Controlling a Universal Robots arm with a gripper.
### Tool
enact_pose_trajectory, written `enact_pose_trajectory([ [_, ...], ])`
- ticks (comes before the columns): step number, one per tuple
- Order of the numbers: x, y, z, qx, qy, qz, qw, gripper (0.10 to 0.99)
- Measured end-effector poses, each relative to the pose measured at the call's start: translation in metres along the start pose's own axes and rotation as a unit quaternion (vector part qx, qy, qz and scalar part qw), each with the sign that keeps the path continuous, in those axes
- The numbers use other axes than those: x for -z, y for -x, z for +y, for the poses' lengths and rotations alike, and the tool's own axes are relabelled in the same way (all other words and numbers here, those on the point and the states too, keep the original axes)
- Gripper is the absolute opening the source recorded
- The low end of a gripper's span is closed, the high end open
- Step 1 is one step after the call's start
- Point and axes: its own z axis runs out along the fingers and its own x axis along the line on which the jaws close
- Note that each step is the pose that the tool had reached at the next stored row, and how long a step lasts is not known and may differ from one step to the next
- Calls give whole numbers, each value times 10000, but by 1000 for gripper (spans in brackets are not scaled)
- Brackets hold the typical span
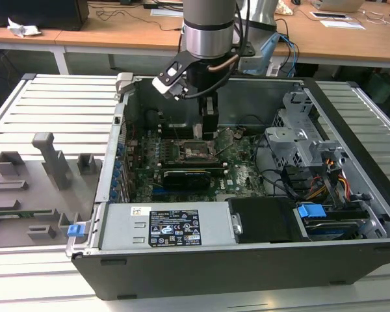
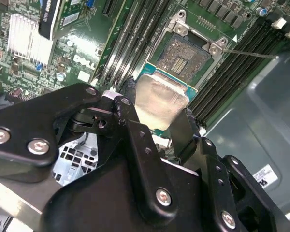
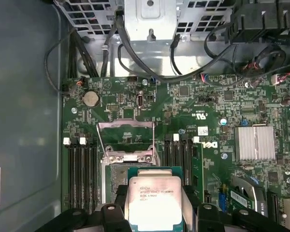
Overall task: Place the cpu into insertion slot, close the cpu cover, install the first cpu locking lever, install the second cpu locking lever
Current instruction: 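Place the cpu into insertion slot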
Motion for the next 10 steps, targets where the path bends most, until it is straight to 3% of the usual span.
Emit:
enact_pose_trajectory([
  [3, -68, 2, -18, 0, 0, 0, 10000, 525],
  [10, -100, 3, -24, 1, -1, -1, 10000, 525],
])
